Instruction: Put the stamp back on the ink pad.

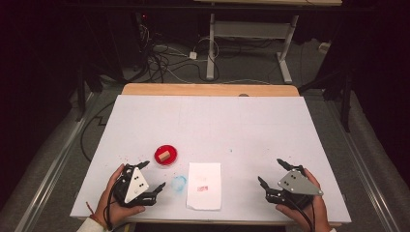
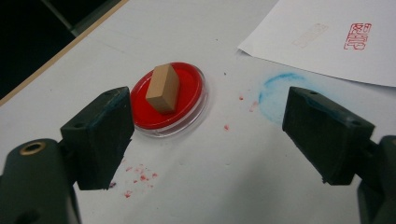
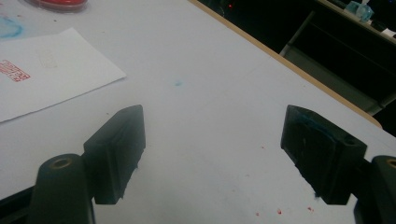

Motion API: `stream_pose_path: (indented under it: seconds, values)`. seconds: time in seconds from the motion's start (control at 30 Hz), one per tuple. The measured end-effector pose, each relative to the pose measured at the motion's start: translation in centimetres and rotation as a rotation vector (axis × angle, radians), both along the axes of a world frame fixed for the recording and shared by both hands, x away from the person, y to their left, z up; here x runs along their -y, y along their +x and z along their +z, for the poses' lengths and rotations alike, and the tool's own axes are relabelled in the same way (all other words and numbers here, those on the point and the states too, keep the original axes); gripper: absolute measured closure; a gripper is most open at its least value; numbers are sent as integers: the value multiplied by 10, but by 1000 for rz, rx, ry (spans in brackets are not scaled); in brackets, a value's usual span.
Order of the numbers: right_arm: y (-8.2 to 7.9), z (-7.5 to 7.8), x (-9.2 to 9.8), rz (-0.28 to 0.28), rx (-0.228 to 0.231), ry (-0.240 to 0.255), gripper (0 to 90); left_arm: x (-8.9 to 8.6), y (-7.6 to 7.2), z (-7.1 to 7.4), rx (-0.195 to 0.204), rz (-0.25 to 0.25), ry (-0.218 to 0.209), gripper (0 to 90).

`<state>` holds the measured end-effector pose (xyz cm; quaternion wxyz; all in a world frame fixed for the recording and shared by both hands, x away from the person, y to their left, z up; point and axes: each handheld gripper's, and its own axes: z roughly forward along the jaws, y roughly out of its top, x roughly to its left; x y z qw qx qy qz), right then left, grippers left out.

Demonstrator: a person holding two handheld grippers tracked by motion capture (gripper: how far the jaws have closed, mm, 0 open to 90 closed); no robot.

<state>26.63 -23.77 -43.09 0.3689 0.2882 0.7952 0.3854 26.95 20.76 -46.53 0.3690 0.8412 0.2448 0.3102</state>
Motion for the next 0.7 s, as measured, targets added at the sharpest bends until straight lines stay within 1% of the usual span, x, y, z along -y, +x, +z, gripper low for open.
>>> stream_pose_path:
  seconds: [0.3, 0.37, 0.43, 0.47, 0.57, 0.7]
  values:
    - [1, -1, -1, -2, -5, -2, 224, -1, 1, 0, -6, 0, -6, 164]
    - [1, -1, 0, 2, -9, 1, 225, 0, 1, 0, -7, 4, 2, 164]
    - [2, -1, -1, 3, -9, 0, 225, -1, 2, 0, -14, 1, -4, 164]
    - [2, -1, 0, 4, -10, 1, 225, -1, 2, 0, -13, 3, 3, 164]
    - [3, -1, 0, 2, -13, 5, 225, -1, 2, 0, -16, 5, 2, 164]
    - [3, -1, 0, 2, -13, 7, 225, -1, 3, 0, -17, 9, -10, 164]
